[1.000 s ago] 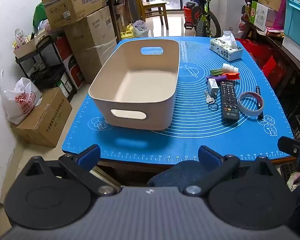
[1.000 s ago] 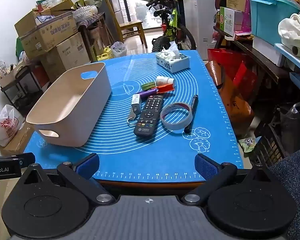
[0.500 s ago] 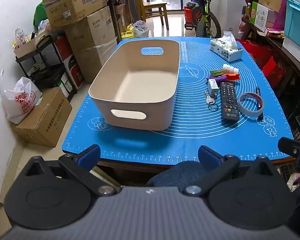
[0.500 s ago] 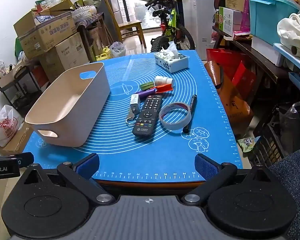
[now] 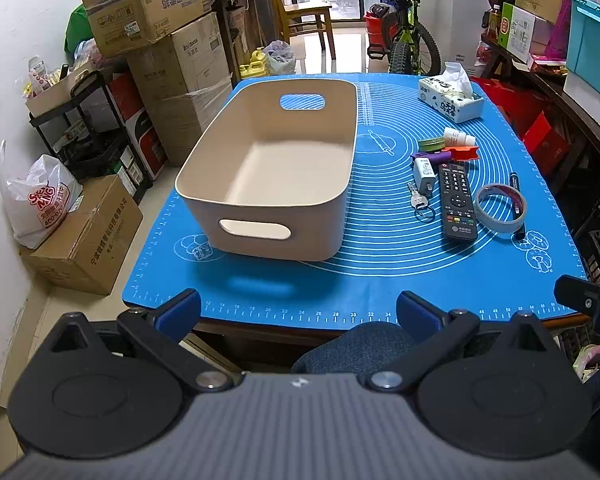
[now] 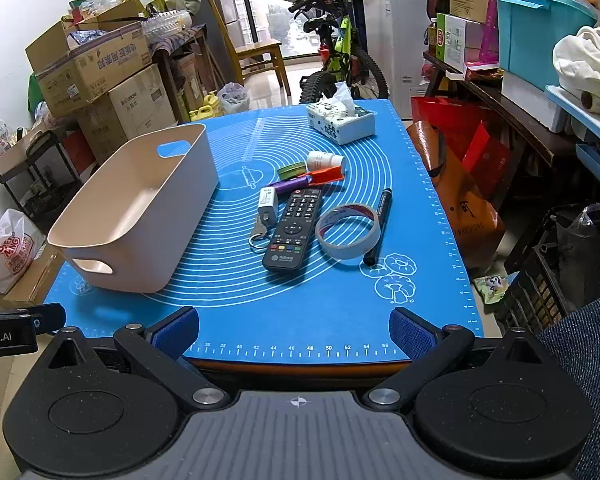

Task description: Organize rigid objects

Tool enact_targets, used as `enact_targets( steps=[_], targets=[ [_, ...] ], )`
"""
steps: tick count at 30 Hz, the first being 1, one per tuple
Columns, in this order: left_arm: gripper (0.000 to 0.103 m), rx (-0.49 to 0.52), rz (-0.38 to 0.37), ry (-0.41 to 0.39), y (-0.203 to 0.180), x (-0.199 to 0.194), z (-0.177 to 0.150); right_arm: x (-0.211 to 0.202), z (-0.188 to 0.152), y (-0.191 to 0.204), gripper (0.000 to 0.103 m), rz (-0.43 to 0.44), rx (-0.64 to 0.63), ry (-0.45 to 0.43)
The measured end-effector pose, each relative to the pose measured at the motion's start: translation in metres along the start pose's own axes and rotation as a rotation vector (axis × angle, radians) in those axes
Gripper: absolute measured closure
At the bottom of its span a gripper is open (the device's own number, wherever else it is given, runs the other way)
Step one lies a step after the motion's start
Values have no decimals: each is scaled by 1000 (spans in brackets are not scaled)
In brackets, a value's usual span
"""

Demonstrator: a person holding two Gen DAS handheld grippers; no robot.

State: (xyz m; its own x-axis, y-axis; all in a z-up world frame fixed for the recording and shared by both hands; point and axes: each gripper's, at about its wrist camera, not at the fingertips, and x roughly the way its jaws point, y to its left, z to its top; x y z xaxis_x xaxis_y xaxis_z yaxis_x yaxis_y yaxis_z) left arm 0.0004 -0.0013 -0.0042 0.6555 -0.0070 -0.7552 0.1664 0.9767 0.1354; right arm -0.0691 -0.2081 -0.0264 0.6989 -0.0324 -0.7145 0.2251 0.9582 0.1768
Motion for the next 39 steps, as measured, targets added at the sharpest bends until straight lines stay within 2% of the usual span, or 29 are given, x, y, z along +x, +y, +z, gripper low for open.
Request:
enact_targets(
  steps=[13, 39],
  targets=[
    [0, 5, -6, 1, -6, -1, 0, 1, 0, 1, 3, -3, -3, 2],
    [0, -4, -16, 14, 5, 1, 1, 2, 0, 2, 3, -8, -9, 5]
  ],
)
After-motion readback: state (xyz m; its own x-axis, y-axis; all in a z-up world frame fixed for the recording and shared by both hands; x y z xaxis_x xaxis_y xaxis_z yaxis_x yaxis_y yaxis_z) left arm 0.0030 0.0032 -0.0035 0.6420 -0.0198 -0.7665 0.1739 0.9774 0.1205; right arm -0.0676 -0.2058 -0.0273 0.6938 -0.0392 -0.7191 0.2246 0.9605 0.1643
